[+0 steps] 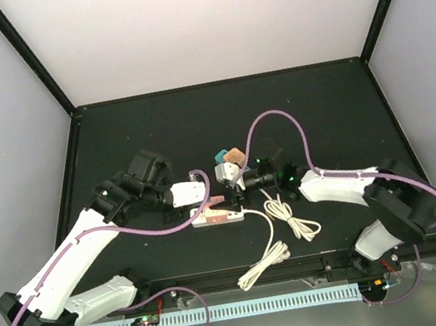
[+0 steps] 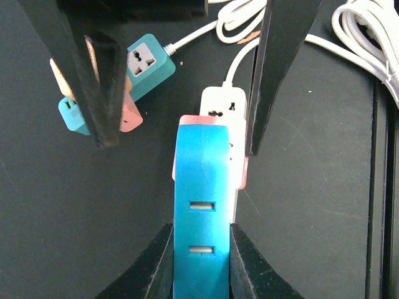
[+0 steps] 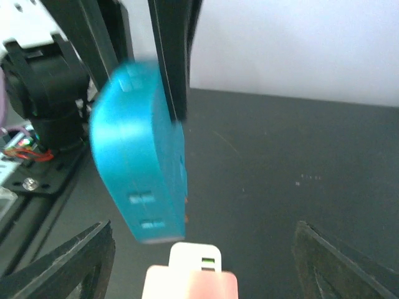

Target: Pull the plug off the socket

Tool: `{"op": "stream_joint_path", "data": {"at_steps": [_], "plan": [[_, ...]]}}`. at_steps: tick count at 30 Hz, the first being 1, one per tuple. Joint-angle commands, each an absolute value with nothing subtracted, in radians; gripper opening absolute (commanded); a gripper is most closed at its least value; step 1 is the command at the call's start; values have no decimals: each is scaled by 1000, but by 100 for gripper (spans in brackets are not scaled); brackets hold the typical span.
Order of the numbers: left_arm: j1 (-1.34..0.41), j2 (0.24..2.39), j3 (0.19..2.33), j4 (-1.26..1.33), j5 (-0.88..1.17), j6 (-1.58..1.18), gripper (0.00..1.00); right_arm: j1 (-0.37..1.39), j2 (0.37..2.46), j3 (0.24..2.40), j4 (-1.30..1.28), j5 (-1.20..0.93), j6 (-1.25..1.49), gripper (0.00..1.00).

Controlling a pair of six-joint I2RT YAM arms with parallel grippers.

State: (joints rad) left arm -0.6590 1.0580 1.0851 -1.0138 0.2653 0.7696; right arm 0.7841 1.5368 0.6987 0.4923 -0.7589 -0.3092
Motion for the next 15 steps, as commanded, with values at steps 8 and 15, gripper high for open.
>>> {"op": "stream_joint_path", "data": {"at_steps": [8,15], "plan": [[-651,1015,1114,-1129,357,773,2,785,1358,826,75,-869,-356,70],[-651,1029,1156,-1148,411,738,2,803,1330,888,-87,-874,-393,66]]}}
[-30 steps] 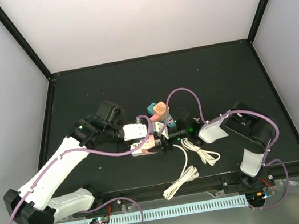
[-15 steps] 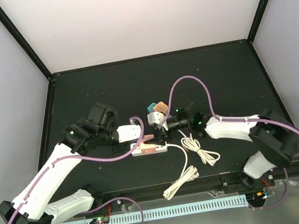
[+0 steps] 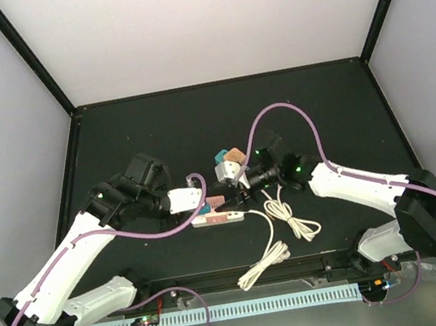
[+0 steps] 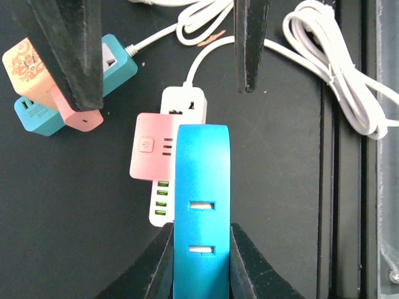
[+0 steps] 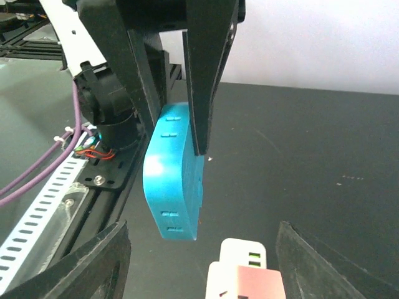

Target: Pull the plug off the socket

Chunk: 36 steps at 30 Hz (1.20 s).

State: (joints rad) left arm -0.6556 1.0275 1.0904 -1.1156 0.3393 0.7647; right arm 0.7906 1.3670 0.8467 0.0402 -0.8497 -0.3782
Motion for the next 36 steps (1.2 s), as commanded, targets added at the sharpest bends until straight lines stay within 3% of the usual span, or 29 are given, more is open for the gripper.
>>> {"op": "stream_joint_path", "data": {"at_steps": [1,10,22,26,28,36], "plan": [[-652,1032,1161,-1148,425,730,2,807,1326,893,-96,-871,-383,66],[-651,1086,1192,-1142,499,692,3,855,1327,937,-118,-840,-323,58],[-647,1087,1203,-1135,513,682,3,862,1332,931,-99,-799,-278,29],[-645,1080,1204,-1132,509,677,4,860,1332,933,-87,-782,-241,13],[-643,1072,1204,-1129,503,676,12,859,1332,941,-85,-779,-220,8],[-599,1020,1223,-1085,439,657,81,821,1335,991,-91,-821,-127,1]]}}
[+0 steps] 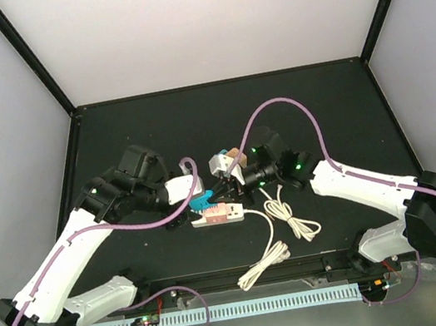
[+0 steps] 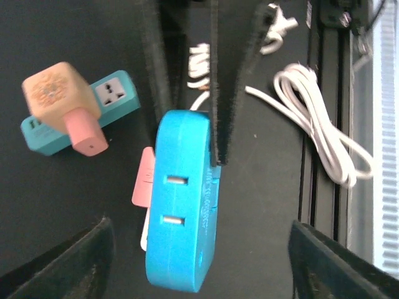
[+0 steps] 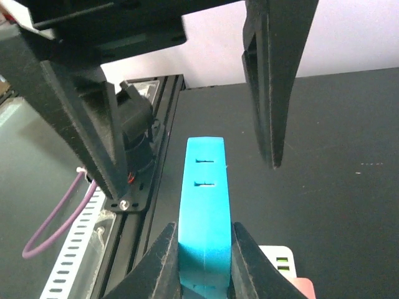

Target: Pull the plug off the socket

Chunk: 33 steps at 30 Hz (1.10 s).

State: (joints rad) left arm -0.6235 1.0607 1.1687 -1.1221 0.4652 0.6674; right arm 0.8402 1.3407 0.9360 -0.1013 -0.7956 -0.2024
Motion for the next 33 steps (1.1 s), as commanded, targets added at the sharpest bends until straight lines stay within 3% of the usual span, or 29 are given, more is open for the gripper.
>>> {"op": "stream_joint_path", "data": {"at_steps": [1,4,11,14,17,25,33], "plan": [[-594,1013,1223,-1072,429,651,86,813,1336,997,-92,-836,-111,1],[-579,983,1210,-1026,394,639,98,779,1340,1015,-78,-881,-45,1],[-545,930,1180,-915,299,597,99,668,1345,1039,36,-1012,205,1],[-524,915,1153,-863,286,579,99,626,1333,1004,229,-1042,396,1],[-505,899,1125,-838,333,564,99,594,1313,954,444,-1032,576,1],[-499,746,1026,-712,549,625,99,582,1320,1060,485,-1067,724,1],[-499,695,968,-519,678,503,99,588,1341,1032,736,-1050,997,1]]}}
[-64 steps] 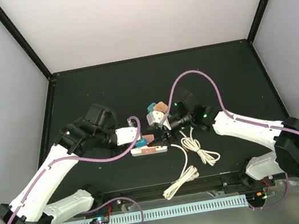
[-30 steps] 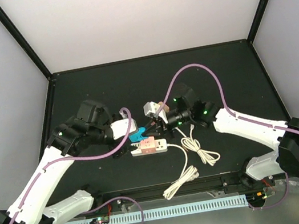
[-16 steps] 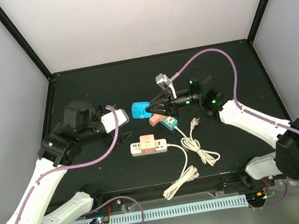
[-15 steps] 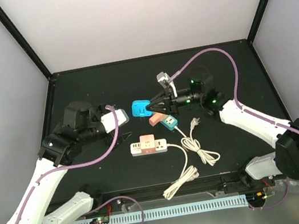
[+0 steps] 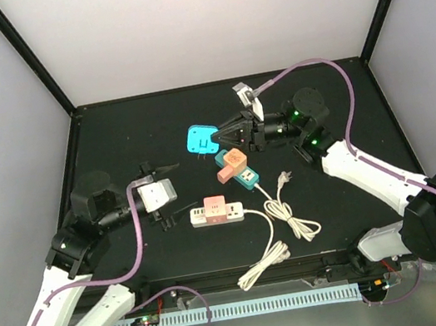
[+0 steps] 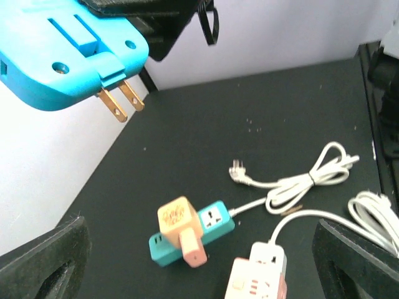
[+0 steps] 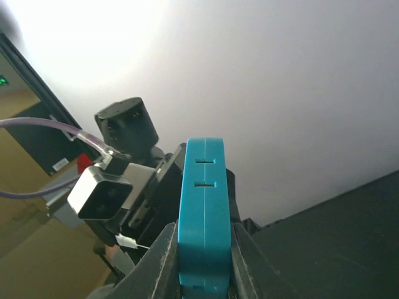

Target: Pull the plug off the socket

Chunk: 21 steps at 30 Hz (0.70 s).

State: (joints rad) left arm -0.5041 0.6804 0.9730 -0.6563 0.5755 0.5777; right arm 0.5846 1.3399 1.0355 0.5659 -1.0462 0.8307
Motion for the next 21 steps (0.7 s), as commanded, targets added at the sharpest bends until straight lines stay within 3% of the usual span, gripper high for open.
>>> {"op": "stream_joint_path", "data": {"at_steps": [1,21], "plan": [[-500,707,972,-508,686,489,99,593,1341,1033,739,-1052,1000,1],[-538,775,996,-362,874,324,96,654,1395,1080,757,-1037,993,1]]}}
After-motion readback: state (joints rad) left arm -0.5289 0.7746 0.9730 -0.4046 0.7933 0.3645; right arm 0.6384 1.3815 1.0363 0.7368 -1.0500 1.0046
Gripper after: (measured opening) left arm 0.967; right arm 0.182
